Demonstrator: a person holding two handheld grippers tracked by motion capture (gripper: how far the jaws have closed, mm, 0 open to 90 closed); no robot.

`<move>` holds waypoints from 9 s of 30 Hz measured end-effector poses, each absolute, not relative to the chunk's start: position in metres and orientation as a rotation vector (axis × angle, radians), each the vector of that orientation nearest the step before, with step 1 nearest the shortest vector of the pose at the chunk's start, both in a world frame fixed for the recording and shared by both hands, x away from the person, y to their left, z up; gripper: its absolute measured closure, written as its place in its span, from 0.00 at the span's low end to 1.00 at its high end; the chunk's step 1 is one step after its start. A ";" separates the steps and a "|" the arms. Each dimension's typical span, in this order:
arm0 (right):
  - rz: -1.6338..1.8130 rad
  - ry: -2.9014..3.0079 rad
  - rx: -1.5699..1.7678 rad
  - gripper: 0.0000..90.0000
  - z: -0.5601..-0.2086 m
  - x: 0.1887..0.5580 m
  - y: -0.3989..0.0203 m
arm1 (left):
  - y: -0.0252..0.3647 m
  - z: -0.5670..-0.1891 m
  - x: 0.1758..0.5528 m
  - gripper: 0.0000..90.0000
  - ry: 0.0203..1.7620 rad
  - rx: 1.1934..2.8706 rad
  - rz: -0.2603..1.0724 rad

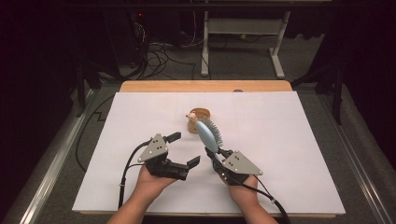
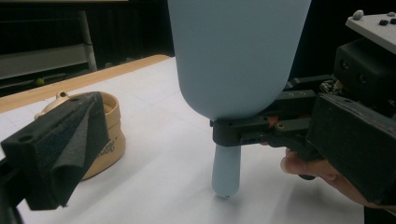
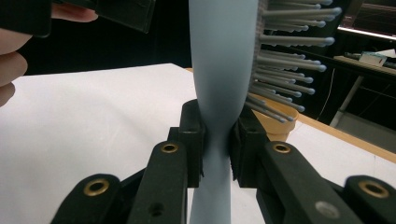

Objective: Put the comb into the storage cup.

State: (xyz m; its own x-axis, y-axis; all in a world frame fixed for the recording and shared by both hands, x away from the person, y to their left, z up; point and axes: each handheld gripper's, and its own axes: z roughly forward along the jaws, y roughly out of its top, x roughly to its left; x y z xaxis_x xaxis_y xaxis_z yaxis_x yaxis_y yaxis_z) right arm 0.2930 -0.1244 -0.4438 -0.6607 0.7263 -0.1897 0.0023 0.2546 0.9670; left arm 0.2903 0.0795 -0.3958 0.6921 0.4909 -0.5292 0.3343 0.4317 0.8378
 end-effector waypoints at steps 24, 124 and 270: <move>1.460 1.901 0.631 0.87 -0.445 0.289 -0.114 | 0.051 -0.378 0.298 0.00 0.864 1.141 0.099; 1.541 2.005 0.765 0.00 -0.444 0.300 -0.118 | 0.056 -0.367 0.300 0.23 0.880 1.149 0.168; 1.399 1.819 1.014 0.00 -0.455 0.287 -0.269 | 0.053 -0.286 0.406 0.23 0.863 1.062 0.275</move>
State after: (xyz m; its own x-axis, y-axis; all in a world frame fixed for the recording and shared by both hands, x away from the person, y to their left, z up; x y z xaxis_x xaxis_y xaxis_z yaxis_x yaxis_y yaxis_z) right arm 0.2866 -0.2691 -0.4547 -0.5111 0.8593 -0.0215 0.1999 0.1432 0.9693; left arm 0.4059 0.0534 -0.2862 0.6519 0.5827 -0.4852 0.1944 0.4901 0.8497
